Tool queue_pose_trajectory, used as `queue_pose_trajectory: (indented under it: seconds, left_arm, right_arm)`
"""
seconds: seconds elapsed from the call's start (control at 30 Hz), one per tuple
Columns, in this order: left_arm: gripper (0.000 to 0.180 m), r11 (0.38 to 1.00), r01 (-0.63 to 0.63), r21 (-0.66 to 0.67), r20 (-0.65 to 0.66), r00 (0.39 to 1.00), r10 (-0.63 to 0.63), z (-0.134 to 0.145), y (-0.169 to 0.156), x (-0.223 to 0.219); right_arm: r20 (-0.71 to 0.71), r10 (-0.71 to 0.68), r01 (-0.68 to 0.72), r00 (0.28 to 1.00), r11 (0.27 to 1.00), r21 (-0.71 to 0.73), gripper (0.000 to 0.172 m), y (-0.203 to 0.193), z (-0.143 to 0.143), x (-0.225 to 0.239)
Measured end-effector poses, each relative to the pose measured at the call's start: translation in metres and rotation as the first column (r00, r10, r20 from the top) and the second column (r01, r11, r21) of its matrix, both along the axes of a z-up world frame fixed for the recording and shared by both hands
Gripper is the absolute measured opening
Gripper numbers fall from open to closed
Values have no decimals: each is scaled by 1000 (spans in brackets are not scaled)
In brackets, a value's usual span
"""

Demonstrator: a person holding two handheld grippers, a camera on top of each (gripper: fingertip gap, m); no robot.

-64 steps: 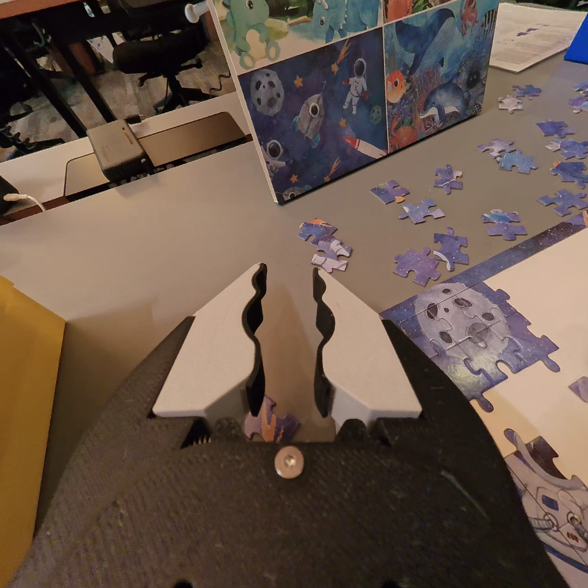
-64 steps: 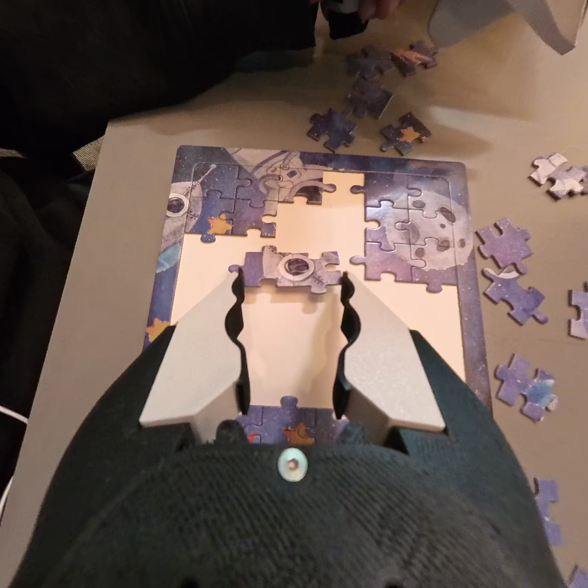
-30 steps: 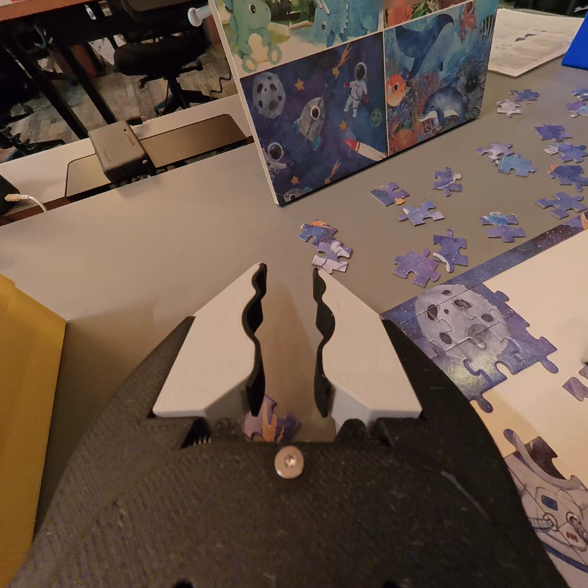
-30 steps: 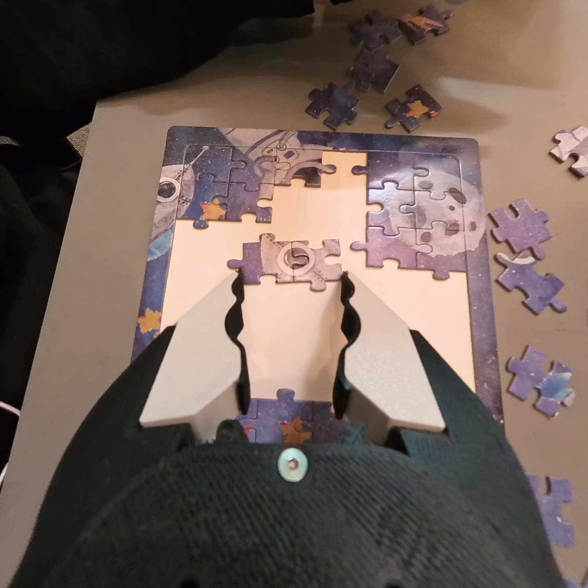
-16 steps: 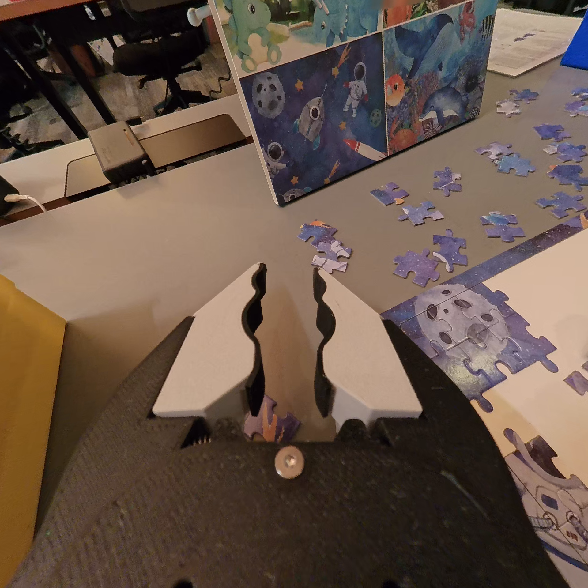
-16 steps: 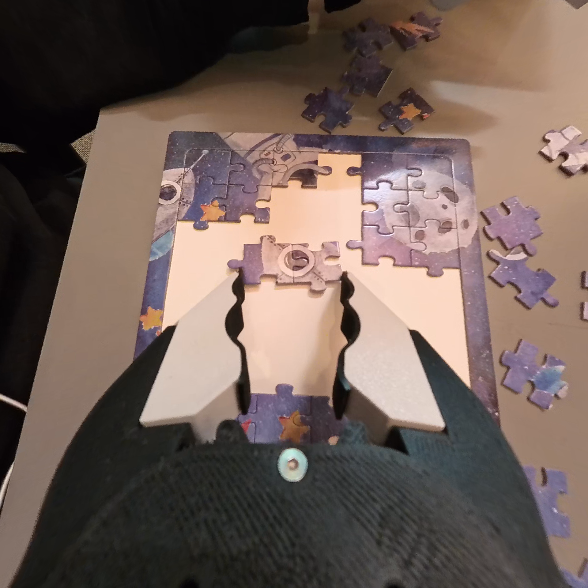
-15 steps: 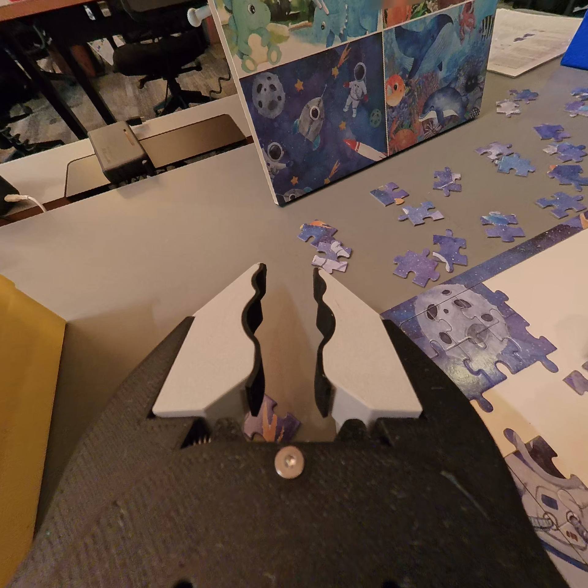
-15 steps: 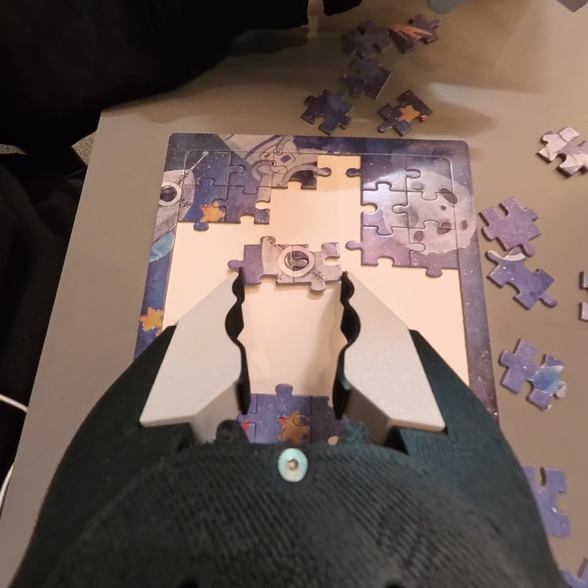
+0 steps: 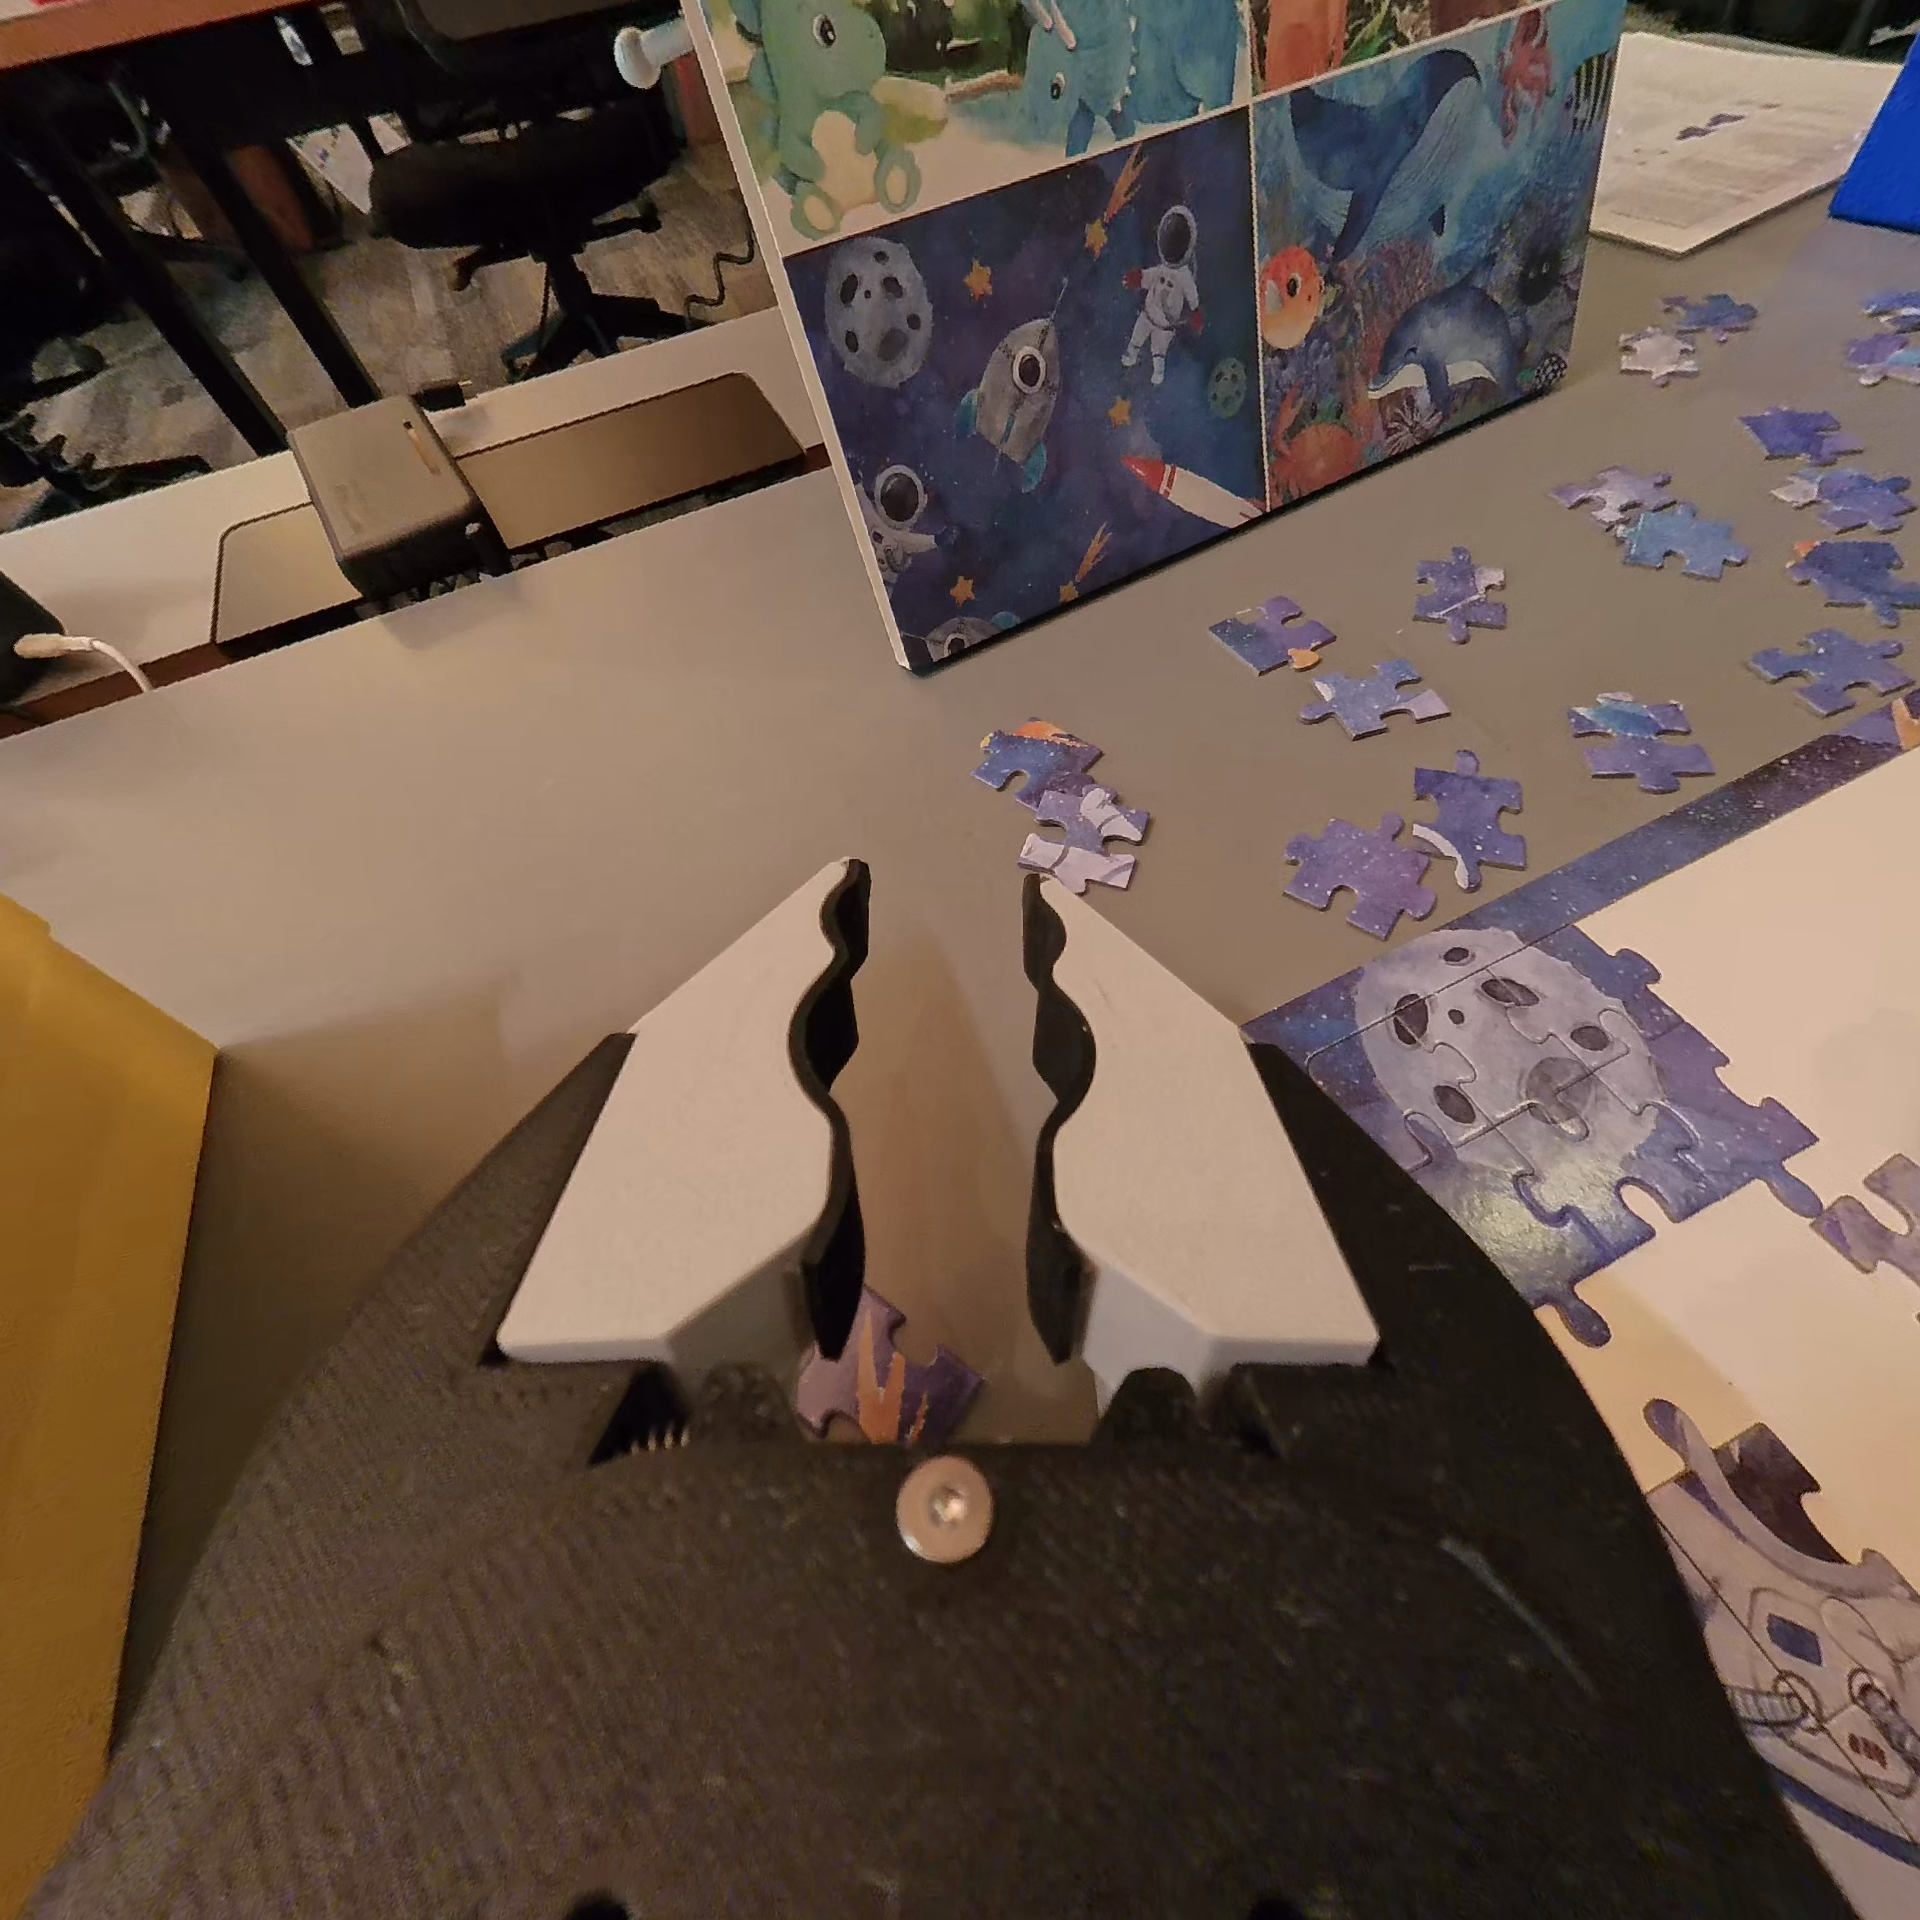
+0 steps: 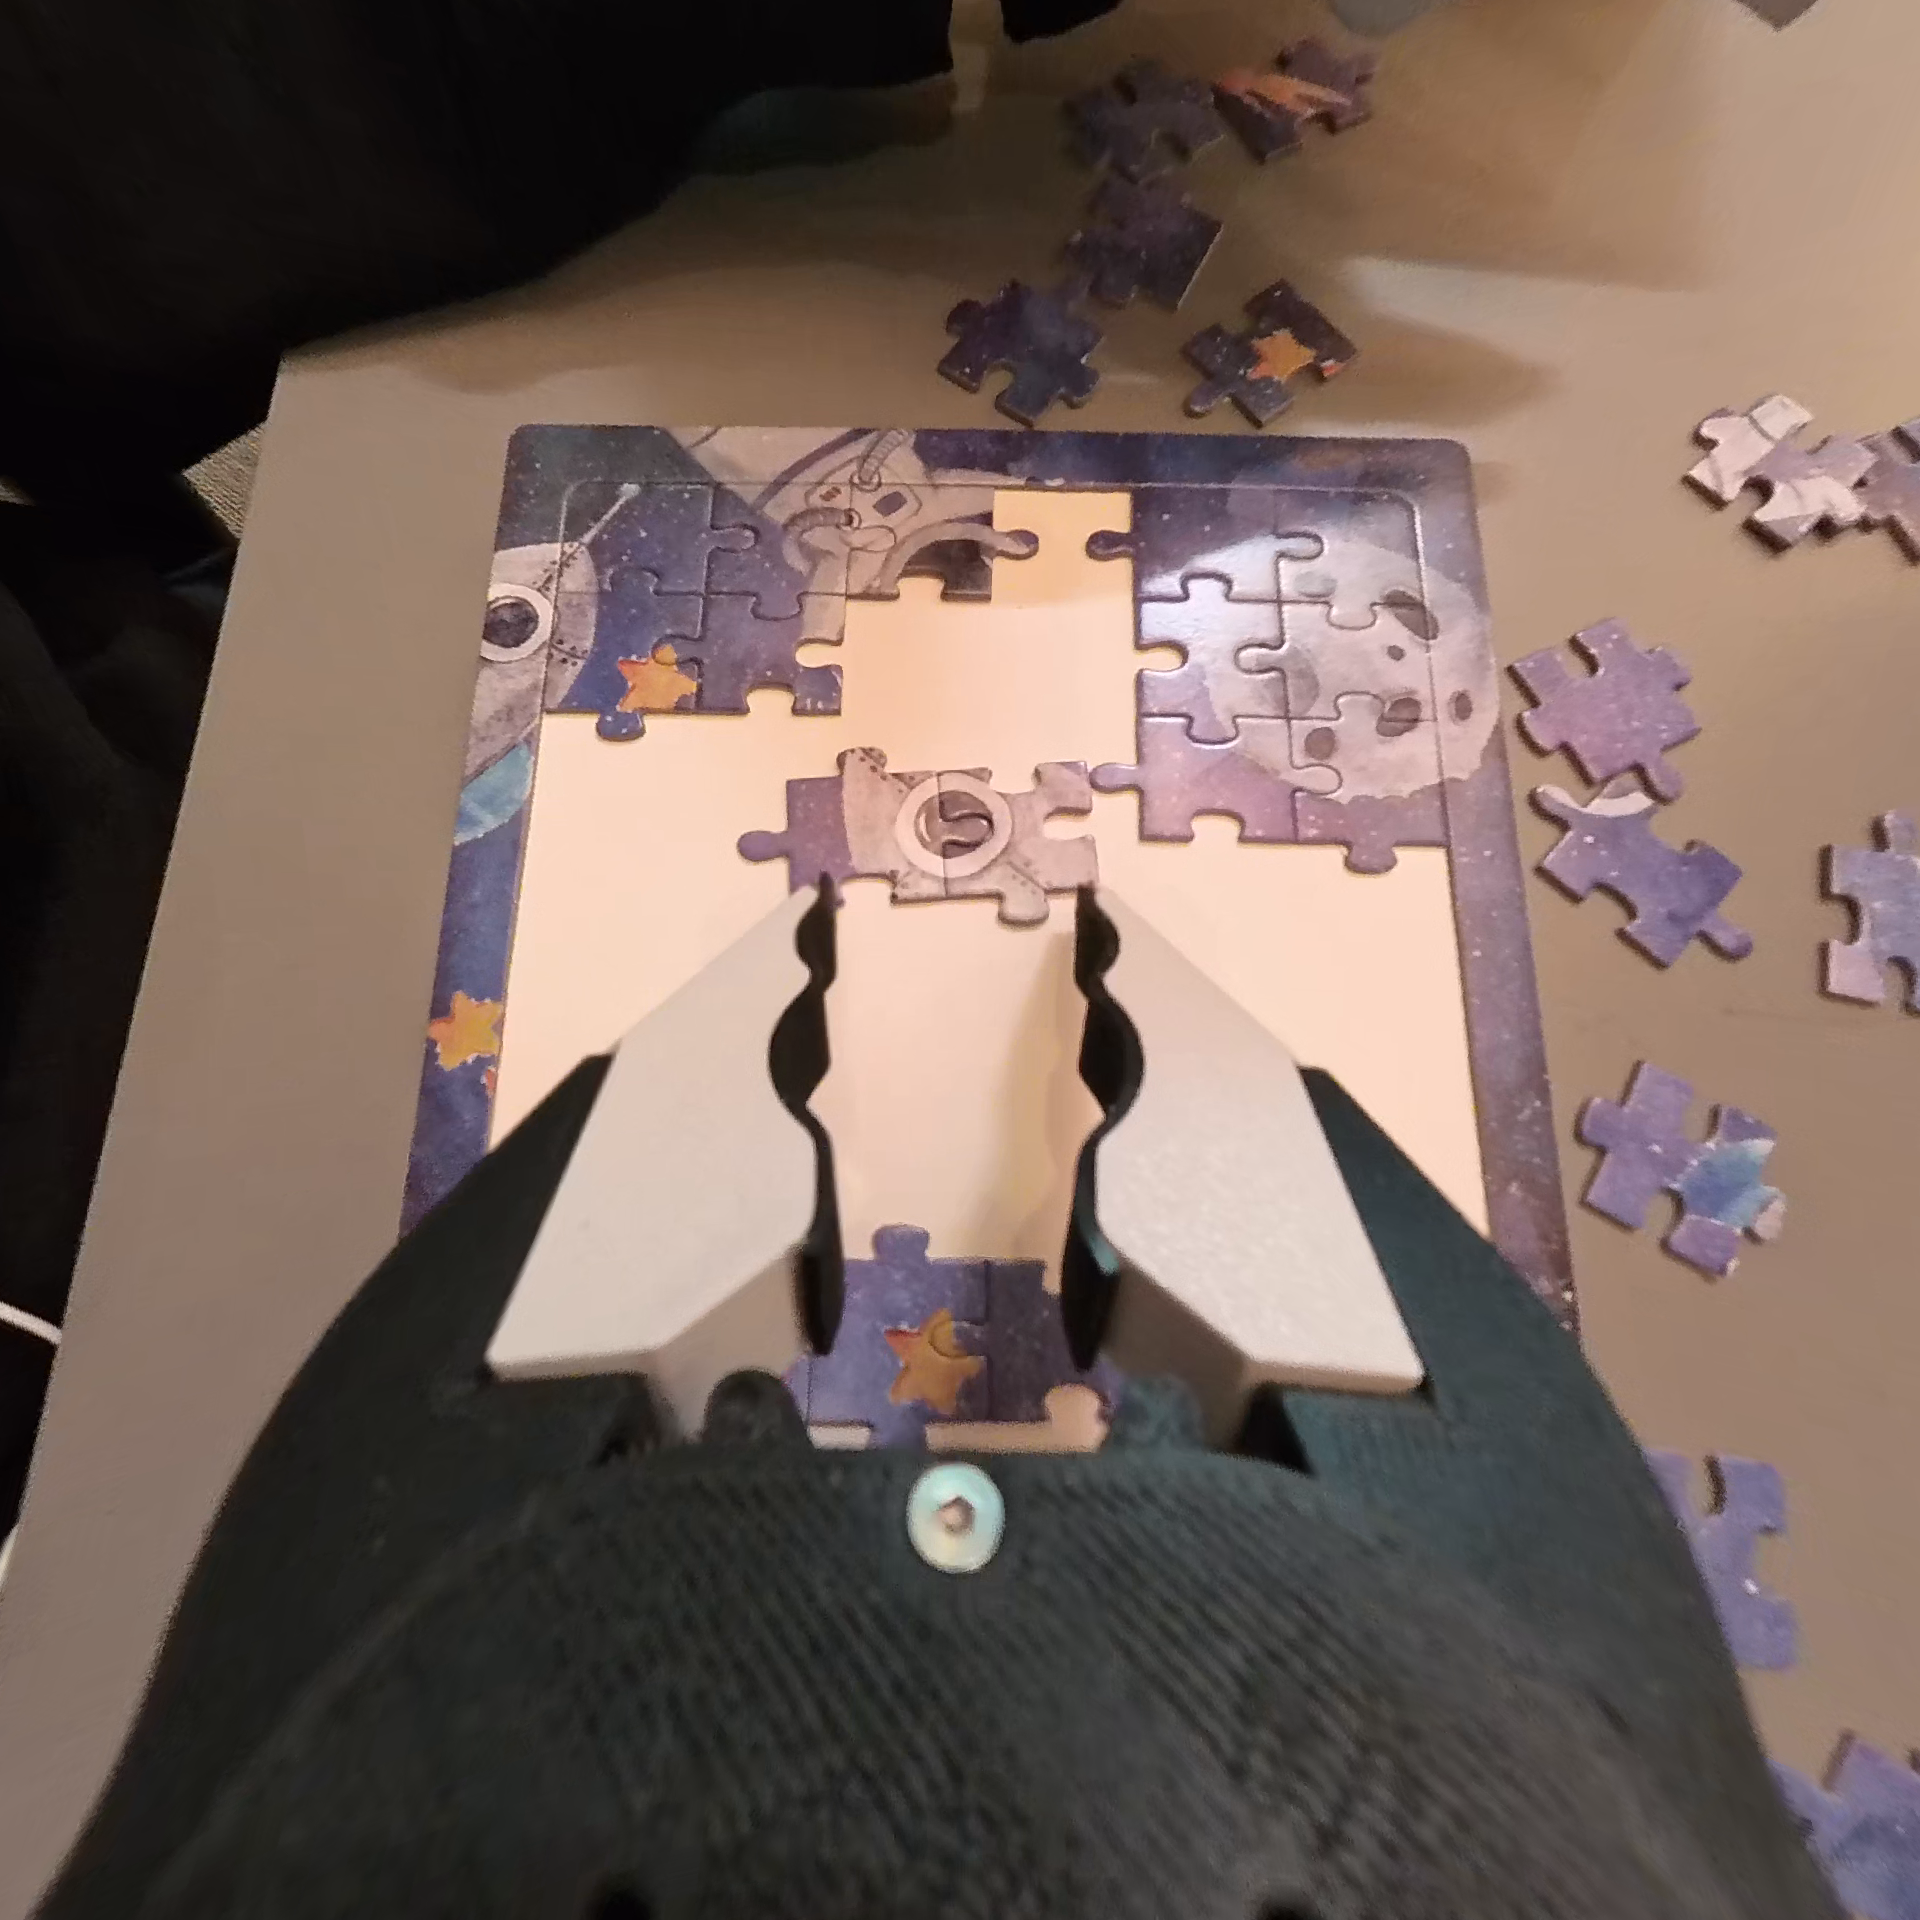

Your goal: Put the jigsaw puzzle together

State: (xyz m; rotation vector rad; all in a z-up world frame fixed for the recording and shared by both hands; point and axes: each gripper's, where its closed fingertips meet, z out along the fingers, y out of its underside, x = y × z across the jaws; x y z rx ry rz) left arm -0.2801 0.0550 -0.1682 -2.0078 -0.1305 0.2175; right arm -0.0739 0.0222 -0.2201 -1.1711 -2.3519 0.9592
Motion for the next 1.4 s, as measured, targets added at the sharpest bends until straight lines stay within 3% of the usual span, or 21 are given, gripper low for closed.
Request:
queue_pose_trajectory:
  seconds: [0.37,0.5,1.1,1.13,1.3,1.4]
  left_arm:
    - [28,1000,0,0,0,1000,0,0,0,0]
    - [28,1000,0,0,0,1000,0,0,0,0]
    - [28,1000,-1,0,0,1000,1,0,0,0]
    - [28,1000,0,1,0,1000,0,0,0,0]
    - [28,1000,-3,1,-1,1000,3,0,0,-1]
    - [28,1000,-7,1,2,1000,7,0,0,-2]
  right_arm:
    - [21,-41,41,999,999,-9,26,4,-5,-4]
    - [27,-28,29,999,999,-17,8,2,-6,-2]
    - [-55,-26,23,998,998,-50,0,1,14,-5]
    - [-60,-8,5,998,999,-51,1,-2,15,-4]
    - [-94,148,-149,985,989,-2,39,-27,15,1]
    - [-81,286,-281,955,957,70,45,-36,21,4]
